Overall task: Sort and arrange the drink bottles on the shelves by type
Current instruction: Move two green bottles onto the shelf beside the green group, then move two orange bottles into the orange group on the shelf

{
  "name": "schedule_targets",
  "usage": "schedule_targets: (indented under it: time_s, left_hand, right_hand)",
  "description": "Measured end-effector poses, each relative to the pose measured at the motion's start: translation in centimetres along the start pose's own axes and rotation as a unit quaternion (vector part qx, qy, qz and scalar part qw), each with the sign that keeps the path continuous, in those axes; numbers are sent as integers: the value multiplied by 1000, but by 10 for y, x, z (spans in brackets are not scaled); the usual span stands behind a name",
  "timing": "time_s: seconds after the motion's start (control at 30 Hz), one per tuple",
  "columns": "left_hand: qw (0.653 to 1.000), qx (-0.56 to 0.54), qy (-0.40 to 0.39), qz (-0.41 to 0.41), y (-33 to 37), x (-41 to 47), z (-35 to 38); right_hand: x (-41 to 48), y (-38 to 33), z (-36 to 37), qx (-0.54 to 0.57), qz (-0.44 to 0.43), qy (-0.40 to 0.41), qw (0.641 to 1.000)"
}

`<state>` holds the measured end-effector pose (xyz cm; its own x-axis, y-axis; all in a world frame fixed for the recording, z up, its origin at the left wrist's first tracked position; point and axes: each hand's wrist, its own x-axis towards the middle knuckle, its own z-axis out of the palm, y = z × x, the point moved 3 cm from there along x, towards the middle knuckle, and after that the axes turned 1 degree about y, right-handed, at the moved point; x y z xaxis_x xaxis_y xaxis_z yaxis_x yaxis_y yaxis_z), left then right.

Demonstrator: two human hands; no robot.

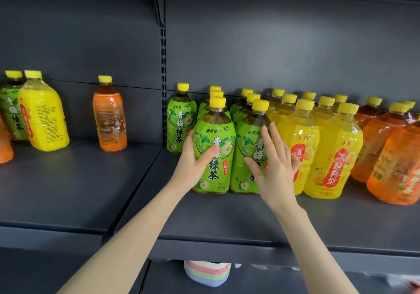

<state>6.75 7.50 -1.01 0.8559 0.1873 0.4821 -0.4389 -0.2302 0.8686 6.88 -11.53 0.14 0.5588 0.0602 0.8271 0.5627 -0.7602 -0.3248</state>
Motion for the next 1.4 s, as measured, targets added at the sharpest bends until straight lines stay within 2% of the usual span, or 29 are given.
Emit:
schedule_targets:
  time_s: [0.13, 0.4, 0.67, 0.77, 0.87, 0.93, 1.03, 1.13, 1.4]
  left_hand:
    - [1000, -15, 9, -8, -4, 7, 1]
    - [999, 22, 41, -17, -10, 11, 1]
    - [996, 57, 1, -70, 6, 1, -8]
    - [989, 123, -26, -81, 26, -7, -13]
    - [963, 260, -25, -73, 48, -16, -27]
    - [956, 288, -4, -54, 66, -27, -41]
    - [950, 310, 23, 20, 98, -53, -65]
    - [937, 342, 37, 68, 121, -80, -101]
    - [897, 418, 120, 82, 118, -144, -249]
  right_hand:
    - [1, 0, 0, 5, -1, 4, 1000]
    - [0, -1, 0, 2, 3, 5, 1000]
    - [0, -8, -7, -23, 22, -18, 999]
    - [4, -15, -14, -51, 30, -62, 996]
    - [8, -27, -27, -54, 42, -101, 993]
    - [10, -41, -39, -41, 33, -80, 995]
    - [10, -68, -48, 14, 25, -46, 999]
    - [4, -107, -40, 70, -15, -54, 996]
    - [-29, -239, 20, 171, -53, -99, 979]
